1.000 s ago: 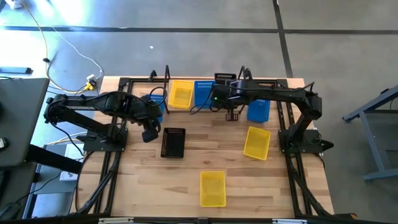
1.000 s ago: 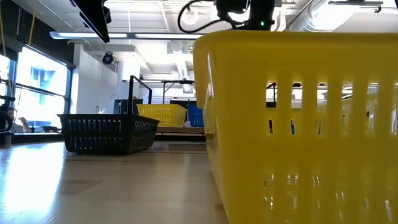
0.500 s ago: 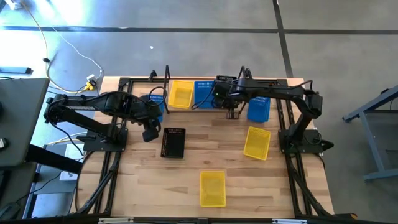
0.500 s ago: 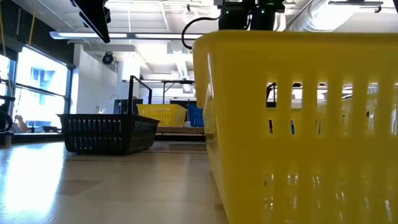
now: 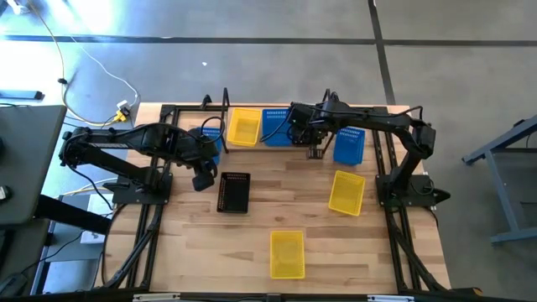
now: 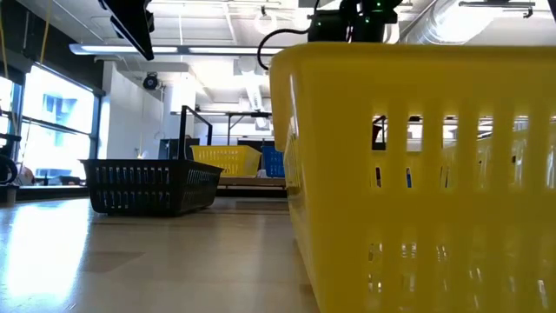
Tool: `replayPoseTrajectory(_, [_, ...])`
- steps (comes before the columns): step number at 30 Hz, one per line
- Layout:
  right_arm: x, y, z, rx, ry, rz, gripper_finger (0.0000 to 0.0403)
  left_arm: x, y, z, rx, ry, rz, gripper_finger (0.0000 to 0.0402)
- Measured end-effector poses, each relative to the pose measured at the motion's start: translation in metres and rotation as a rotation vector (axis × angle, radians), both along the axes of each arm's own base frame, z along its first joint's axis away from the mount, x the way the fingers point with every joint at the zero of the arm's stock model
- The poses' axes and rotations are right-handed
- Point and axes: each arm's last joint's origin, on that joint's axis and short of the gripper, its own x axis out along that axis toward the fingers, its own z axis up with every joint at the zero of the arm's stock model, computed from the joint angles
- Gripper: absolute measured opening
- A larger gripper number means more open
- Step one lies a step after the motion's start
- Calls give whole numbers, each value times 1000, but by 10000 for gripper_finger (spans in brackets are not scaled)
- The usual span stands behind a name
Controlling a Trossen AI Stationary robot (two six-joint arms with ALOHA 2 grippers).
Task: Stack baskets on shelf by color
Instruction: Stack the bottom black basket on the black basket on the shelf, then stack the left blue basket on the blue basket on the shelf
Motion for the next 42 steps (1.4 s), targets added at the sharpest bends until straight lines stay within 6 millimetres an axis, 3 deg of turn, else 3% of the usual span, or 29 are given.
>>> replayPoseTrajectory(4, [-1,-1,0,-43,20,-18,12,0,0,0,-7,-1,-3,117])
replayPoseTrajectory(14, [-1,0,2,-30,15,-42,91,-5,-1,-4,-58,44,74,117])
replayPoseTrajectory(21, [1,1,23,-3,-36,-98,98,-13,-2,-32,-71,190,90,117])
replayPoseTrajectory(27, [1,-1,34,-5,-58,-119,99,-20,-2,-56,-33,311,-41,117])
replayPoseTrajectory(35, [3,-2,42,-24,-89,-131,99,-28,1,-85,157,360,-255,117])
replayPoseTrajectory(42, [3,-2,43,-31,-92,-132,99,-35,14,-116,179,420,-250,117])
